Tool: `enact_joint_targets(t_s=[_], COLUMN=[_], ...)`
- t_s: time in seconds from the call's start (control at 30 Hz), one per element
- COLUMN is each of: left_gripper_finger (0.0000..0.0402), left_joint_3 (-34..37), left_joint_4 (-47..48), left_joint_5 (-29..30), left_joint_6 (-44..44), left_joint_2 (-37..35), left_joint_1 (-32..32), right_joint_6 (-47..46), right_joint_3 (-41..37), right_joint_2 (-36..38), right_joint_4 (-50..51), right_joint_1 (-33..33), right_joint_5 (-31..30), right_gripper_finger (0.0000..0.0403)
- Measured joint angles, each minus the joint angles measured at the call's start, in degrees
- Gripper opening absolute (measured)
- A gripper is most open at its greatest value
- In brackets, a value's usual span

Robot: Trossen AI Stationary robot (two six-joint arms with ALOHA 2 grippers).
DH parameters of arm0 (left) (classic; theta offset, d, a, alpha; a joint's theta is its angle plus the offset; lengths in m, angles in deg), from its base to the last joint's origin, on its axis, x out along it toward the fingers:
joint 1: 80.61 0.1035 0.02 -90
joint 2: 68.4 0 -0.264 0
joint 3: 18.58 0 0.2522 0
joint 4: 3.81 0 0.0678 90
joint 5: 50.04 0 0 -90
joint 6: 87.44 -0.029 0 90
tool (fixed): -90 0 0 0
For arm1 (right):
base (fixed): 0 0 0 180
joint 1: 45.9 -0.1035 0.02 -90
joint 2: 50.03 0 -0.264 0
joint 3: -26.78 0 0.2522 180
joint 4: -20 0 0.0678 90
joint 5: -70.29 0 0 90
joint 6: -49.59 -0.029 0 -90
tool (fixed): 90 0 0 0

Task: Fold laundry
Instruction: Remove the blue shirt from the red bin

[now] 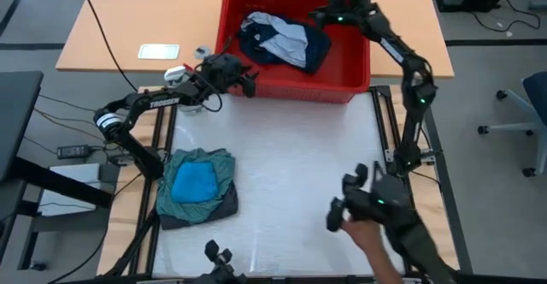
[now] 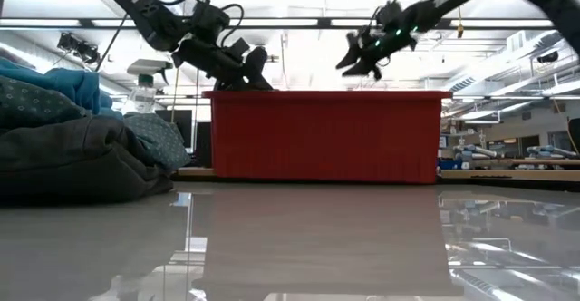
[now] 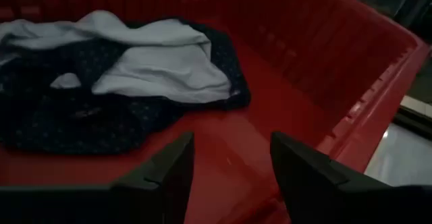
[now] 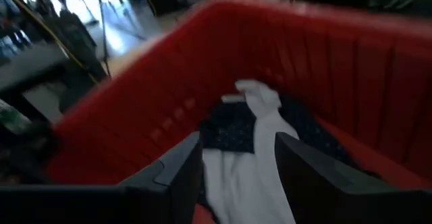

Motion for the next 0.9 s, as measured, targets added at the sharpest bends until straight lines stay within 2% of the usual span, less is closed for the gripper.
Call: enact_joint_targets(t_s=[0.23,0.4,0.7,0.9], left_gripper_finger=[0.0198,0.0198,0.0198,0.0198], left_joint_3=[-0.11,-0.09,-0.15,-0.15], left_joint_4=[0.71,1.86,4.59,4.57], left_joint_5=[0.32,0.19,-1.77,-1.67], left_joint_6=[0.36,0.20,-0.87,-0.60], left_joint_2=[0.02,0.17,0.11,0.11], left_joint_1=[0.15,0.24,-0.20,-0.45], right_joint_6=[1.79,3.61,11.39,19.30], right_joint_3=[6.84,9.92,10.46,10.46], right_joint_2=[-8.98,-14.24,-16.00,-18.43], right_joint_4=[2.15,8.88,15.04,17.95], right_joint_1=[-2.00,-2.67,-3.99,-3.97], right_joint_5=[-4.35,-6.04,-14.78,-14.82], right_gripper_finger=[0.0195,0.0198,0.0200,0.0200])
